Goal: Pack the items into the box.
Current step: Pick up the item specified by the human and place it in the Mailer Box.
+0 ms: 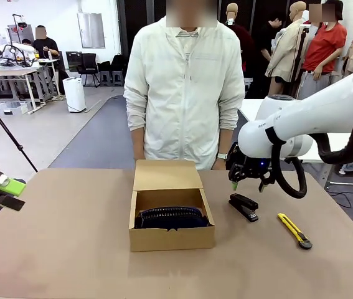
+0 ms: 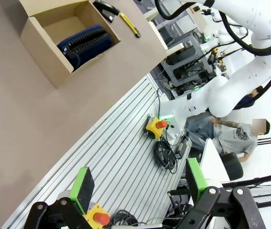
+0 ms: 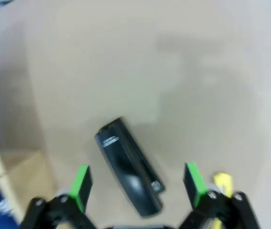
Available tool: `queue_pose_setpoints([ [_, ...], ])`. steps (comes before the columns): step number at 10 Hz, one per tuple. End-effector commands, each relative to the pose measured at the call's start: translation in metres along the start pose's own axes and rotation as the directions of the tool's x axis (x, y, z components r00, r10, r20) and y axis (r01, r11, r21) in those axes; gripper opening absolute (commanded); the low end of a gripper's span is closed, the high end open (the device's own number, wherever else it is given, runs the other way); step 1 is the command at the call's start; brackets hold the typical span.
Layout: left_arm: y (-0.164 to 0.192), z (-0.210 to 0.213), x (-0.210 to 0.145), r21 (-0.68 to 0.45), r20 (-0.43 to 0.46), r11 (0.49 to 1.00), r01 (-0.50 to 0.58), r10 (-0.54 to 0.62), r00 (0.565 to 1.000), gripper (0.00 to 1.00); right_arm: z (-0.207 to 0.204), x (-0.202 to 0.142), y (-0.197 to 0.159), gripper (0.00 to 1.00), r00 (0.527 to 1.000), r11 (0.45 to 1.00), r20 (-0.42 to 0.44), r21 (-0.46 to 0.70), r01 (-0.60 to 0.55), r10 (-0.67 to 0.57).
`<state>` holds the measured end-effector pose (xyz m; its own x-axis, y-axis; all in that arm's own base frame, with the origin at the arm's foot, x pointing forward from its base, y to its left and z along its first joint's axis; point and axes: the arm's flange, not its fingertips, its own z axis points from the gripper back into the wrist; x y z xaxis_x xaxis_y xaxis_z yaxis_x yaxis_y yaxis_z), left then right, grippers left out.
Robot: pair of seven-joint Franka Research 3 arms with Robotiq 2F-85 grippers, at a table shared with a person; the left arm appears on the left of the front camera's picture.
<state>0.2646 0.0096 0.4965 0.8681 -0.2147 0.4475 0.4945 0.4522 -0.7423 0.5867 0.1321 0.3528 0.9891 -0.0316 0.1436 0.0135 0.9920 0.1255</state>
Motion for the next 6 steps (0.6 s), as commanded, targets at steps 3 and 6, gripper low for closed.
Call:
queue_pose_setpoints([
  [3, 0.0, 0.001, 0.001, -0.018, 0.008, 1.0, 0.007, -0.007, 1.0, 1.0, -0.004, 0.0, 0.013, 1.0, 0.909, 0.921, -0.147, 0.057, -0.385, 0.39],
  [6, 0.0, 0.001, 0.001, -0.018, 0.008, 1.0, 0.007, -0.007, 1.0, 1.0, -0.002, -0.003, 0.013, 1.0, 0.914, 0.913, -0.113, -0.076, -0.4, 0.39],
])
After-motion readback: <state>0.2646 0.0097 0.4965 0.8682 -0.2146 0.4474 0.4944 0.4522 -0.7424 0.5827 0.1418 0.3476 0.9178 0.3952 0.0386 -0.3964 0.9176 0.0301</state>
